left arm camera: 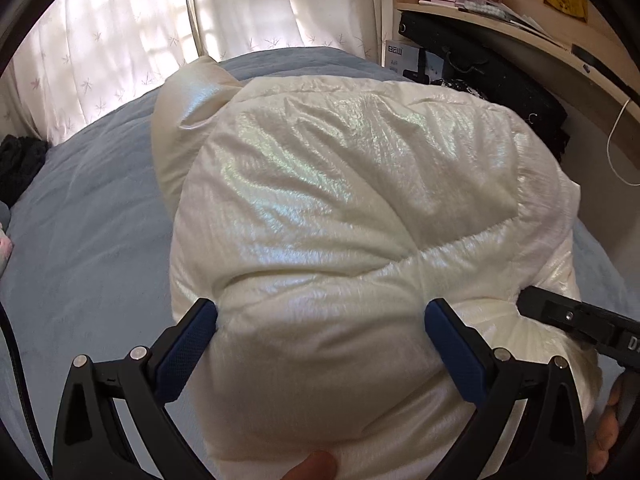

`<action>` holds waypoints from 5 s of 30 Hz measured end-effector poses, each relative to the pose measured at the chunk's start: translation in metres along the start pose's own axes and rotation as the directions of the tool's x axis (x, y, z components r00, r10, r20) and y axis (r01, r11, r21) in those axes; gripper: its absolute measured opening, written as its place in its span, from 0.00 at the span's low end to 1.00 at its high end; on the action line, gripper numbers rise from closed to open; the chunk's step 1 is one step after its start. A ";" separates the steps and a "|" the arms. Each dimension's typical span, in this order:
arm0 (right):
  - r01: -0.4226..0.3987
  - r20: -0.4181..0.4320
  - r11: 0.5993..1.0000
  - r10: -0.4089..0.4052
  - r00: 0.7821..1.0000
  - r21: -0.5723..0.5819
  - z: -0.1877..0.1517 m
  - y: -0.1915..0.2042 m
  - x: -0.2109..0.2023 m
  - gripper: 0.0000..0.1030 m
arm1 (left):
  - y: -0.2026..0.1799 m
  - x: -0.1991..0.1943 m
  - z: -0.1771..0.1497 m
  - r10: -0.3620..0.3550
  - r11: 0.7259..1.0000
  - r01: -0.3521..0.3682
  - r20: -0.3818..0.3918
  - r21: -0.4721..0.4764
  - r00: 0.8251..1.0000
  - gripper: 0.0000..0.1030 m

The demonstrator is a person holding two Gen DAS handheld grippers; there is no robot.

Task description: Fold large clothes

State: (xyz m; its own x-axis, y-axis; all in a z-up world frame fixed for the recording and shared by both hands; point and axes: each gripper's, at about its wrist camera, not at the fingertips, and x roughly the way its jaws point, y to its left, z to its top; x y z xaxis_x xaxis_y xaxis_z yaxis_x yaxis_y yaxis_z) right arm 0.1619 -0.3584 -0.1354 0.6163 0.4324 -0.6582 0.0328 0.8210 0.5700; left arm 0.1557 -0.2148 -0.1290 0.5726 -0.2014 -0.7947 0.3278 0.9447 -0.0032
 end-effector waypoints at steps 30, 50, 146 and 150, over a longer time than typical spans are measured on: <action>0.187 0.256 0.942 -0.115 0.960 -0.279 0.048 0.107 -0.037 0.32 | 0.064 -0.025 -0.065 -0.125 0.974 0.103 -0.102 -0.201 0.987 0.99; 0.276 0.093 0.939 -0.262 0.961 -0.207 0.086 0.030 0.087 0.31 | 0.065 -0.020 -0.054 -0.223 0.954 0.200 -0.084 -0.225 0.971 0.99; 0.045 -0.476 0.994 0.009 0.879 0.101 0.059 -0.072 0.055 1.00 | 0.116 0.078 -0.067 -0.591 0.771 0.435 -0.270 -0.465 0.760 1.00; -0.025 -0.486 0.983 0.113 0.867 0.184 0.057 -0.096 0.069 1.00 | 0.114 0.083 -0.064 -0.598 0.762 0.435 -0.265 -0.479 0.756 1.00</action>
State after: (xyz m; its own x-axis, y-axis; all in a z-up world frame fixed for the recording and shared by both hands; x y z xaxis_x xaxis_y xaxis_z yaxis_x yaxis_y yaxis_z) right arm 0.2466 -0.4282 -0.2073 0.1553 0.6487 -0.7450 0.1616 0.7274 0.6670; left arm 0.1922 -0.1067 -0.2342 0.0378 -0.6488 -0.7600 0.1386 0.7566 -0.6390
